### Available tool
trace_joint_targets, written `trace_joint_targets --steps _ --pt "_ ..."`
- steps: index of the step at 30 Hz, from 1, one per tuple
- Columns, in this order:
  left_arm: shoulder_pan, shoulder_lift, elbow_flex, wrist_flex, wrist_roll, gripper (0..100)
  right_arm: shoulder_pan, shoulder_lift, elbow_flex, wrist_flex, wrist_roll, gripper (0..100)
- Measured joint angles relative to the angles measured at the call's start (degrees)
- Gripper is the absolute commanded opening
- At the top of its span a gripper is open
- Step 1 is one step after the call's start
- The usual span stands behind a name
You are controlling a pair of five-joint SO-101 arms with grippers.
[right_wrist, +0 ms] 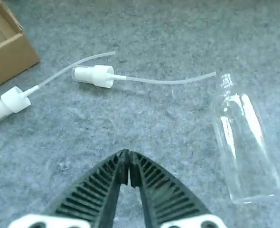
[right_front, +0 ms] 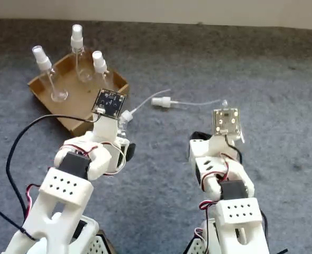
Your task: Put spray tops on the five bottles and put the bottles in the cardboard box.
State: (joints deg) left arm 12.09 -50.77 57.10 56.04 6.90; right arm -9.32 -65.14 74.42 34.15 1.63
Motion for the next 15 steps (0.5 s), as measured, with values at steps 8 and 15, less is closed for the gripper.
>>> trace_joint_targets --steps 8,15 --pt "-4.6 -6.0 7.2 -6.7 0.3 6 -0.1 0.0 -9.1 9.2 14.4 0.4" --pt "-5.2 -9.5 9.1 -8.7 0.3 6 -0.1 9.2 -14.5 9.4 16.3 0.4"
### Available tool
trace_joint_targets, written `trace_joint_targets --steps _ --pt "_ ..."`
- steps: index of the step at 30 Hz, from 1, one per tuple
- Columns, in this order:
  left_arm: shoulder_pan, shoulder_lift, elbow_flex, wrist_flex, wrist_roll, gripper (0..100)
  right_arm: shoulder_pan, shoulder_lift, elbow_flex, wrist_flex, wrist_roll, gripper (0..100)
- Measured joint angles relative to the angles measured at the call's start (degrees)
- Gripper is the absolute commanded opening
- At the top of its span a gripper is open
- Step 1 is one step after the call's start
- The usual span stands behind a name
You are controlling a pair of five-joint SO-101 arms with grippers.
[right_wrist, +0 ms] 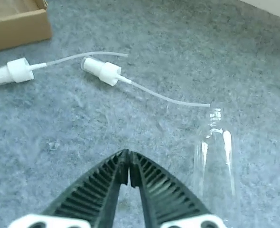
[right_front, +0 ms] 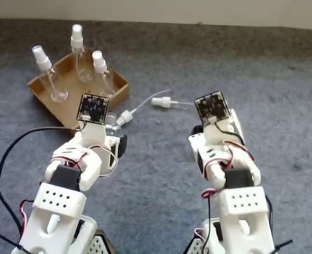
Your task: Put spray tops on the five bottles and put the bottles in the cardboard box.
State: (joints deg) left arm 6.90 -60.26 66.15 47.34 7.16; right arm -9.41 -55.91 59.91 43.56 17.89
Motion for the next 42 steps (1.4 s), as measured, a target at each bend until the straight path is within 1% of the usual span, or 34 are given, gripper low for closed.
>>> trace_joint_targets --steps 6,11,19,21,24,29,36,40,42 --pt "0.1 -0.7 1.1 0.0 4.7 6 0.0 20.1 -10.3 0.0 0.0 0.4" --pt "0.1 -0.7 1.1 0.0 5.2 6 0.0 35.2 -20.3 0.8 0.3 0.4" --pt "0.1 -0.7 1.1 0.0 5.2 6 0.0 48.4 -39.9 12.5 0.5 0.4" --pt "-0.9 -0.7 1.1 0.0 5.2 6 0.0 50.9 -45.0 14.9 1.5 0.4" --pt "-3.5 -0.7 1.1 -0.6 5.2 6 0.0 54.9 -51.4 18.5 6.1 2.2" --pt "-5.4 -0.7 2.8 -3.5 5.2 6 0.0 62.7 -60.0 23.4 12.7 10.7" --pt "-5.3 -0.7 4.6 -7.2 5.2 6 -0.1 70.9 -68.6 24.6 22.8 11.1" --pt "-5.3 -0.7 4.6 -7.3 5.2 6 -2.4 73.1 -71.6 24.7 30.0 11.4" --pt "-5.3 -0.7 4.6 -7.3 5.2 6 -4.0 74.1 -72.8 24.7 33.7 14.1"
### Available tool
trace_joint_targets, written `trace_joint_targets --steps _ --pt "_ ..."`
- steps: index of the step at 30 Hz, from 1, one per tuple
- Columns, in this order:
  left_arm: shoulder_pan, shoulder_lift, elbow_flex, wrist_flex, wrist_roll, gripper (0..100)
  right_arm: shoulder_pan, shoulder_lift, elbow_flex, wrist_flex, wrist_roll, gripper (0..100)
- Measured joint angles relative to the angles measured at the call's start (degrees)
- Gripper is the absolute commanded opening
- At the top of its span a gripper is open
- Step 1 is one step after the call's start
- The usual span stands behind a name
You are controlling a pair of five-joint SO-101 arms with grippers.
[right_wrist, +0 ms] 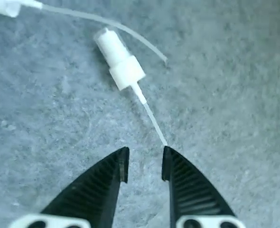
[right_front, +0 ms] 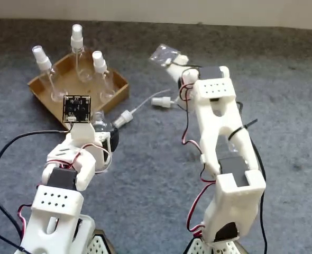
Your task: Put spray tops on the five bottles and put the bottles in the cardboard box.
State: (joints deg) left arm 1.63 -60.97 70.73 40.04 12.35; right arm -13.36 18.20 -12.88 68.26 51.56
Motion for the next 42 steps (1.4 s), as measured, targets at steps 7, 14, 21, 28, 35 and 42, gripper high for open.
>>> trace_joint_targets --steps 7,14,21,28,35,42 --pt "-0.6 0.0 0.0 0.0 0.0 6 -3.3 5.2 -0.4 0.0 6.0 23.1" --pt "-2.9 0.0 0.0 0.0 0.0 6 -5.8 9.8 -0.4 -4.3 9.5 23.1" --pt "-3.3 0.0 0.0 0.0 0.0 6 -6.4 12.7 -0.4 -11.2 9.7 23.1" --pt "-3.3 0.0 0.0 0.0 0.0 6 -6.4 17.8 -1.9 -13.5 9.7 20.7" --pt "-3.3 0.0 0.0 0.0 0.0 6 -6.5 21.6 -9.2 -12.4 9.8 12.5" --pt "-3.3 0.0 0.0 -0.2 0.0 6 -6.5 25.2 -14.2 -12.4 9.8 12.5"
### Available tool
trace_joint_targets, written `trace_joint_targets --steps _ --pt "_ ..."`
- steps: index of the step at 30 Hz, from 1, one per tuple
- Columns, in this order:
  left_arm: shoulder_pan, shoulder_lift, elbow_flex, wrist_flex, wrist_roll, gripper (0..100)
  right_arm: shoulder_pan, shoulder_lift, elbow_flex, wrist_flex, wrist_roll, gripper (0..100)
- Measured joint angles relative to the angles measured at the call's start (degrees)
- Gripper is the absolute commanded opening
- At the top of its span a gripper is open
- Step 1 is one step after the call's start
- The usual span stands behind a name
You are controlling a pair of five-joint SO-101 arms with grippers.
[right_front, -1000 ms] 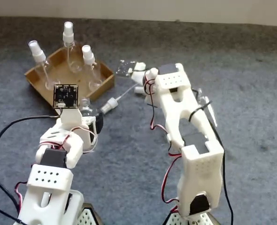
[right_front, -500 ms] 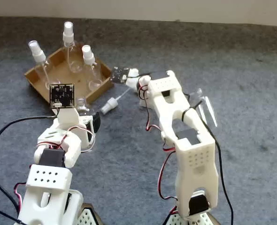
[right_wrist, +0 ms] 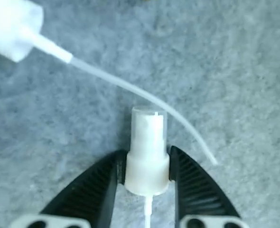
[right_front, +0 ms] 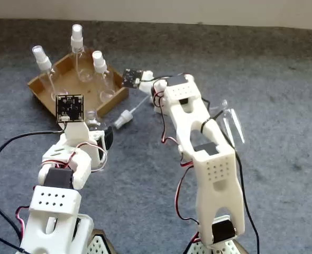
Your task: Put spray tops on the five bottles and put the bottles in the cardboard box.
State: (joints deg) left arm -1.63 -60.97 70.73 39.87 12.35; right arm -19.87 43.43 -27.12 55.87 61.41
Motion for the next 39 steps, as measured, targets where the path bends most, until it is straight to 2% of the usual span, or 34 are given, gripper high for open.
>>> trace_joint_targets --steps 6,11,22,28,35,39 --pt "0.0 0.0 0.0 -0.2 0.0 6 0.1 2.9 -2.7 0.1 0.1 11.7" --pt "0.0 0.0 0.0 -0.2 0.0 6 0.6 4.2 -4.7 3.1 -0.1 0.4" --pt "0.0 0.0 0.0 -0.2 0.0 6 1.5 4.3 -7.2 13.8 -0.4 0.7" --pt "0.0 0.0 0.0 -0.2 0.0 6 1.6 5.3 -14.1 24.1 -0.6 0.5" --pt "0.0 0.0 0.0 -0.2 0.0 6 1.8 6.5 -30.5 33.2 -11.1 0.5" --pt "2.0 0.0 3.0 -3.6 0.2 6 1.8 6.5 -40.9 38.2 -16.7 0.5"
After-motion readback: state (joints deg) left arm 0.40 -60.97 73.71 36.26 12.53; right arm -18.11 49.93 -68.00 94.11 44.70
